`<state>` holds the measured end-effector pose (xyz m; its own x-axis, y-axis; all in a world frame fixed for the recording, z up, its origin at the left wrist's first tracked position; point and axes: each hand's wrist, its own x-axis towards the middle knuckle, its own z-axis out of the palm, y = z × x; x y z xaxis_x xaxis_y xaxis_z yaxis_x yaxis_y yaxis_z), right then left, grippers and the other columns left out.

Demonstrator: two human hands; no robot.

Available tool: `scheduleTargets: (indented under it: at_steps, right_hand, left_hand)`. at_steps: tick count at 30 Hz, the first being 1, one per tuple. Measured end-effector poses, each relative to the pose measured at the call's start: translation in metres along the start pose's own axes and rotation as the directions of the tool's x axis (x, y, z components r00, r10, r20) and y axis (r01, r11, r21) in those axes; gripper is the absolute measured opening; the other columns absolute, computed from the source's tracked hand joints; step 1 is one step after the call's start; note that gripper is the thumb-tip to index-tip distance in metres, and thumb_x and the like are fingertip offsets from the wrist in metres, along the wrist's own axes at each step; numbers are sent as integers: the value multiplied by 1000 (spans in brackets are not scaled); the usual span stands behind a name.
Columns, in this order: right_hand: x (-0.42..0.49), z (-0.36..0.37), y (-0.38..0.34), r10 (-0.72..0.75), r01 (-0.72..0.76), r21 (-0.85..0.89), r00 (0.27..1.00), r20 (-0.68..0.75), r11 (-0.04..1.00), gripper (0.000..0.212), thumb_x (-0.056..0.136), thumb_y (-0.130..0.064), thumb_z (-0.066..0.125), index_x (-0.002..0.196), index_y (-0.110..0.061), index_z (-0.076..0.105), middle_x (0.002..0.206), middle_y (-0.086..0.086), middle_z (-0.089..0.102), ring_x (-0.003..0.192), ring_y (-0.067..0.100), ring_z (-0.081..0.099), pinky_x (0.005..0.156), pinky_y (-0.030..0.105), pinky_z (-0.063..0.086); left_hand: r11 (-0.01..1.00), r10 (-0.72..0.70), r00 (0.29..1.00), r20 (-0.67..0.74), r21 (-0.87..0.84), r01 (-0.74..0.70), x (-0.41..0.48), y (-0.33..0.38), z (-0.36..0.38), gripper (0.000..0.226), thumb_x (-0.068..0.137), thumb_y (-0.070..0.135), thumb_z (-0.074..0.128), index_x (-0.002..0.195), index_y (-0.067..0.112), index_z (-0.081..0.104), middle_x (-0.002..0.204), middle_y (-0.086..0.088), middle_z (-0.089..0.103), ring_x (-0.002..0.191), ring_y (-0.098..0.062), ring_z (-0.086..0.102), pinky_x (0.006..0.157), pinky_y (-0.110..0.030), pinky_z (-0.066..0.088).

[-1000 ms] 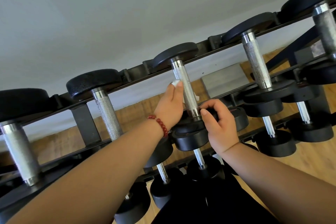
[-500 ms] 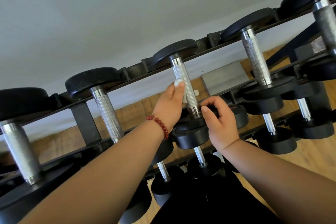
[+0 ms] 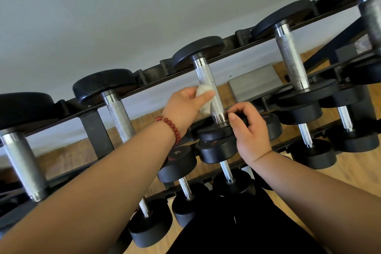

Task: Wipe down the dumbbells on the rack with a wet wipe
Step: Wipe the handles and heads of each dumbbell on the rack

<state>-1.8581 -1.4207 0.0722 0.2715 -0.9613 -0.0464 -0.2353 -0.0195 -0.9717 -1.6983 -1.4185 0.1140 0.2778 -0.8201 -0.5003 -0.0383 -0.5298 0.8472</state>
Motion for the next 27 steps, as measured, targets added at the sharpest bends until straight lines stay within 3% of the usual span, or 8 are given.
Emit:
scheduleTargets:
  at_steps: [5,8,11,13,16,22,27]
  right_hand:
    - [0,-1,0,-13,13,5,1000,3,1000,23,82,-43,49,86,-22,59,85,4,61,83,22,59,76,38,51]
    - [0,0,0,-13,13,10,1000,-5,1000,24,82,-44,49,87,-22,59,85,4,61,83,21,59,75,31,50]
    - [0,0,2,-8,8,14,1000,-1,1000,28,83,-43,50,88,-18,60,86,5,62,84,23,59,76,36,51]
    - [0,0,3,-7,7,14,1000,10,1000,30,83,-42,51,89,-14,61,86,6,62,84,25,60,77,42,52]
    - [0,-1,3,-2,2,11,1000,6,1000,31,83,-42,50,89,-14,61,86,6,62,84,24,60,77,42,52]
    - [-1,-1,0,-9,9,14,1000,17,1000,28,82,-44,49,88,-18,59,84,2,60,82,16,58,74,24,48]
    - [-1,-2,2,-17,17,23,1000,12,1000,25,81,-44,49,86,-21,58,84,2,60,81,16,58,73,22,48]
  left_hand:
    - [993,-87,996,-3,79,87,-4,-2,13,24,79,46,75,91,30,63,92,5,71,87,-13,69,83,-35,58]
    - [982,-31,999,34,187,24,-11,-4,14,26,81,51,71,92,30,61,89,8,70,85,-10,68,79,-29,58]
    - [999,-38,991,125,32,34,-15,-9,12,42,78,60,64,104,27,64,100,1,73,95,-16,70,90,-42,56]
    - [986,-58,987,152,-145,80,-13,-15,8,32,83,47,63,105,25,68,106,-5,73,103,-22,69,97,-46,52]
    - [993,-46,995,89,-100,55,-6,-17,4,3,89,27,68,91,29,71,95,1,76,95,-19,71,94,-45,54]
    - [992,-46,996,82,121,36,-4,-13,9,17,78,44,77,84,33,66,87,6,74,87,-13,71,85,-38,58]
    - [996,-79,994,77,48,76,-2,-9,7,22,74,38,81,88,28,68,91,0,75,88,-17,72,86,-42,58]
